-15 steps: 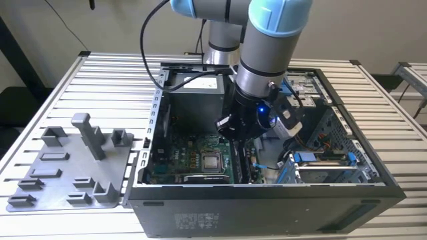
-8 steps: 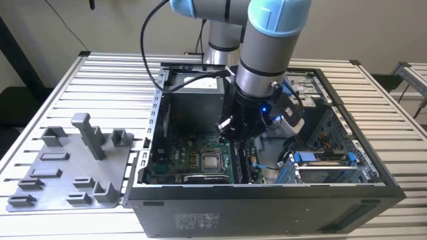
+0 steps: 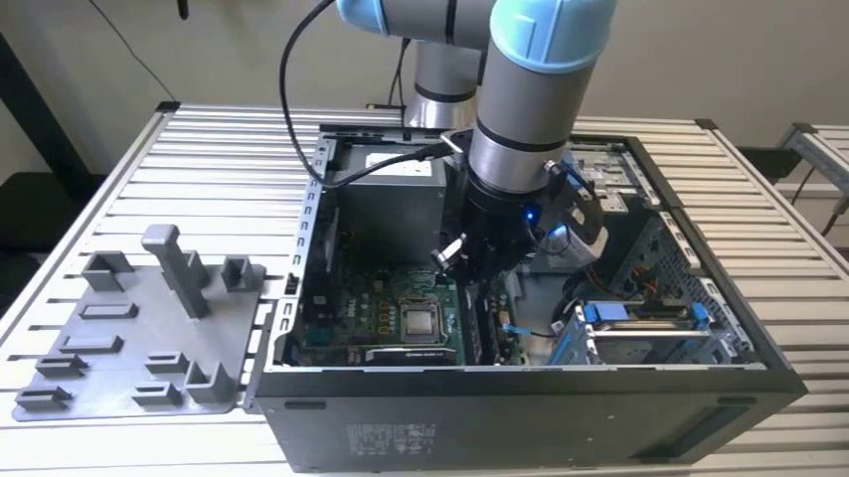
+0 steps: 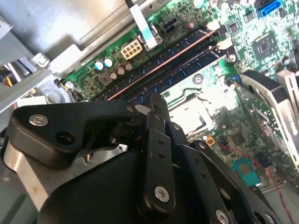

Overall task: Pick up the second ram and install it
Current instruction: 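Press down the second ram until it locks into place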

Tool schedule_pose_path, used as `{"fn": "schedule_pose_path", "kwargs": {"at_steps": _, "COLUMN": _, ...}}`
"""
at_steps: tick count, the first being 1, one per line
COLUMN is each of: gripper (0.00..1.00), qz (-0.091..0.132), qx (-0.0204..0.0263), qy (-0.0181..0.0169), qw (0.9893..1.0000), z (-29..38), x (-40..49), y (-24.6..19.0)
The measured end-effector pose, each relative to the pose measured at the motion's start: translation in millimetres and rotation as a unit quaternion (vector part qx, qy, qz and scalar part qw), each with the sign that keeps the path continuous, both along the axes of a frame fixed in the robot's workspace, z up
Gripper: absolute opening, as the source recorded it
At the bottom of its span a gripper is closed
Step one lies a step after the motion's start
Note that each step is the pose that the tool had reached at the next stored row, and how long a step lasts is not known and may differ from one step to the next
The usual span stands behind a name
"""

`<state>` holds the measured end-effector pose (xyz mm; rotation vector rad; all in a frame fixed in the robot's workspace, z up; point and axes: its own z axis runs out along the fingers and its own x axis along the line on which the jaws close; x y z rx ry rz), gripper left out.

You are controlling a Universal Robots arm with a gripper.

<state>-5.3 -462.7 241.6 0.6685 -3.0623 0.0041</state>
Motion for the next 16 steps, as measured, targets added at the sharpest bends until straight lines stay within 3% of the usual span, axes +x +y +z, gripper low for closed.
{"fn": "schedule_pose_path", "kwargs": {"at_steps": 9, "gripper": 0.11, "qz": 0.048, "qx": 0.0003, "qy": -0.0010, "qw": 0.9988, "z": 0.0, "x": -0.4, "y": 0.0}}
{"fn": "schedule_pose_path", "kwargs": {"at_steps": 16, "gripper": 0.11, "qz": 0.084, "qx": 0.0006, "qy": -0.0078, "qw": 0.9964, "z": 0.0, "x": -0.4, "y": 0.0}}
